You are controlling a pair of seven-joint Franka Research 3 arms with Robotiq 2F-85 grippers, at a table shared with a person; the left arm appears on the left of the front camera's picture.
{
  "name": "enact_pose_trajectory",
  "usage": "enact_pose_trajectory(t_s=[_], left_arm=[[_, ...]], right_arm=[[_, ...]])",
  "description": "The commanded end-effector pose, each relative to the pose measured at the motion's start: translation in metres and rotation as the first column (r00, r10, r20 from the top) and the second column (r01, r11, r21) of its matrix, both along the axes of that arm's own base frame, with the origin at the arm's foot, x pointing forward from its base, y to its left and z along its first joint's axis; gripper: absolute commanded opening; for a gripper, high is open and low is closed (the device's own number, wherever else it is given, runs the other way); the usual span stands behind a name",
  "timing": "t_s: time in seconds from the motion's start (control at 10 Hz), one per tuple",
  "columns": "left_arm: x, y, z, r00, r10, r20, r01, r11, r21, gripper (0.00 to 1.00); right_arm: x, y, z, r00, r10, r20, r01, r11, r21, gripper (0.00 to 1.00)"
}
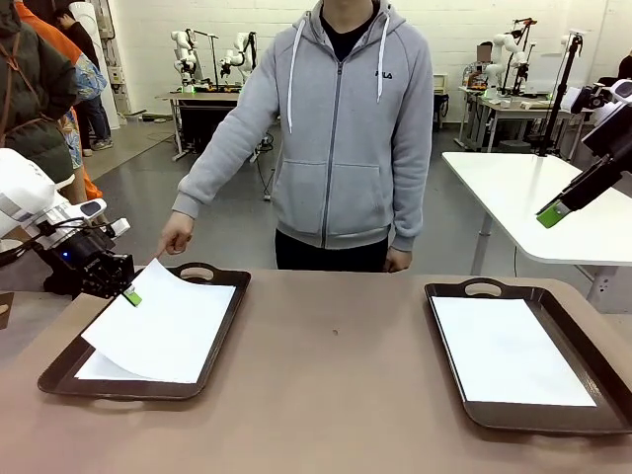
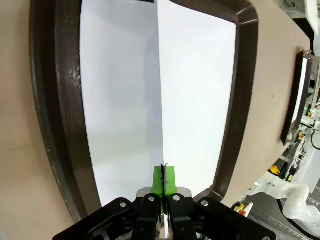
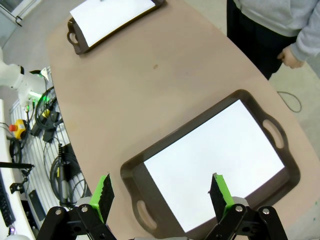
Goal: Sort the A4 documents.
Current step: Place the A4 Paper in the designated Handle tray.
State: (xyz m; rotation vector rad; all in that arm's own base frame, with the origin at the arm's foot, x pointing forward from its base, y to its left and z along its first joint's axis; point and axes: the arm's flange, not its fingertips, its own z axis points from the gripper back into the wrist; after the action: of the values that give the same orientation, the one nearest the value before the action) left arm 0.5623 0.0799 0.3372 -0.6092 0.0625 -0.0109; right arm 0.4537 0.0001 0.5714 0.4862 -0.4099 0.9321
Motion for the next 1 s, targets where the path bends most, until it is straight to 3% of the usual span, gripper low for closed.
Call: enact_pose_trajectory(t_s=[0.0,0.4,0.5,0.6,0.7,0.8,0.9], left_arm=[[-0.001,-0.002,-0.003,1.0,0.008,-0.028,-0.007,0.999,0.039,0.01],[0.004,-0.006,-0.01,0.999,0.007,-0.05,-0.006,1.0,0.026,0.01],[0.004,-0.005,-0.009,0.998,0.002,-0.057,0.001,0.999,0.037,0.19],[0.003,-0.004,-0.006,0.999,0.01,-0.051,-0.008,0.999,0.044,0.2],[0.002,-0.002,-0.003,0.999,0.014,-0.048,-0.012,0.999,0.05,0.38],[0.0,-0.001,0.0,0.999,0.017,-0.042,-0.015,0.998,0.058,0.24],[-0.002,0.001,0.002,0.999,0.025,-0.036,-0.023,0.997,0.068,0.58]], right_arm=[[0.0,0.001,0.0,1.0,0.005,0.006,-0.005,1.0,-0.006,1.0],[0.0,0.001,0.0,1.0,0.005,0.006,-0.005,1.0,-0.006,1.0],[0.0,0.001,0.0,1.0,0.005,0.006,-0.005,1.0,-0.006,1.0],[0.0,0.001,0.0,1.0,0.005,0.006,-0.005,1.0,-0.006,1.0],[0.0,0.001,0.0,1.0,0.005,0.006,-0.005,1.0,-0.006,1.0],[0.0,0.001,0.0,1.0,0.005,0.006,-0.005,1.0,-0.006,1.0],[0.0,0.001,0.0,1.0,0.005,0.006,-0.005,1.0,-0.006,1.0]])
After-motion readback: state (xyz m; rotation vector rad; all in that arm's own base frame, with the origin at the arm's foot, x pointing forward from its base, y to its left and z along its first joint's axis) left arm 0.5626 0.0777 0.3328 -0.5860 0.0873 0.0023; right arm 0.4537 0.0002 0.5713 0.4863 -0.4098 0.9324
